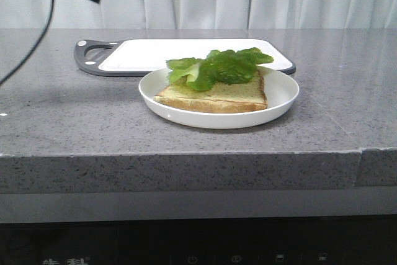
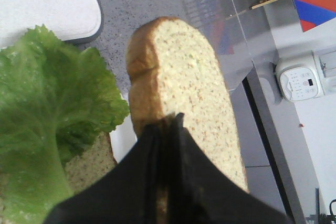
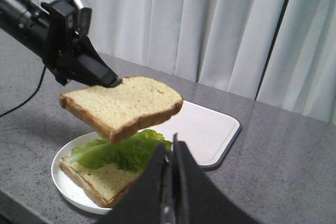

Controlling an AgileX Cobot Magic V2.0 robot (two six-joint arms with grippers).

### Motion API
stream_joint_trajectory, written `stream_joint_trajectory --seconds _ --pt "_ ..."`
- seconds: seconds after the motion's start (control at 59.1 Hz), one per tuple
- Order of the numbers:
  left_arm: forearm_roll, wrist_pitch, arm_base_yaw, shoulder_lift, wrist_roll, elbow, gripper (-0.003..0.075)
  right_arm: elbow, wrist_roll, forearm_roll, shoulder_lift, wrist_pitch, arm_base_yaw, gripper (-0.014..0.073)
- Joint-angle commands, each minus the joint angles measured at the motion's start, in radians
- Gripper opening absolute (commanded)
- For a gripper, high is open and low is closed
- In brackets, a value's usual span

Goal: Left arm grabs bread, right arm adds lettuce
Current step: 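Move the held bread slice over the lettuce and lower it, then release the bread slice and lift the left gripper away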

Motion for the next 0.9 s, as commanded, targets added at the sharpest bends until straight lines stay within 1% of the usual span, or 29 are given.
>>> stream_joint_trajectory --seconds 0.0,0.118,0.305,0.44,0.626,0.66,0.727,0.812,0.88 --pt "-0.086 0.045 0.002 0.015 0.009 -0.065 -0.0020 -0.026 -0.009 -0.003 0.006 -0.083 -0.006 -0.0061" --pt "-0.053 0.045 0.003 0.066 0.009 -0.083 -0.0020 -0.026 -0.009 -0.003 0.006 -0.083 -0.006 -0.0061" --pt "0.032 0.041 0.013 0.077 0.003 -0.083 -0.0020 -0.026 -0.009 -0.003 0.006 -0.083 -0.006 -0.0061" --pt "0.050 0.039 0.036 0.077 0.000 -0.083 -0.0020 -0.026 -0.009 -0.003 0.006 -0.083 -0.006 -0.0061" --pt "0.088 0.010 0.024 0.078 0.000 -0.083 -0.0013 -0.026 -0.009 -0.003 0.006 -0.083 -0.006 -0.0061" --pt "0.095 0.000 0.020 0.079 0.000 -0.081 -0.0001 -0.026 -0.009 -0.003 0.006 -0.083 -0.006 -0.0061" --pt "0.101 -0.002 0.018 0.084 0.000 -0.081 0.0057 -0.026 -0.009 -0.003 0.006 -0.083 -0.006 -0.0061" --pt "0.101 -0.002 0.018 0.084 0.000 -0.081 0.0183 -0.026 -0.009 -0.003 0.006 -0.083 -0.006 -0.0061" --pt "0.101 0.001 0.018 0.084 0.000 -0.081 0.0264 -0.026 -0.009 -0.003 0.006 -0.083 -0.006 -0.0061"
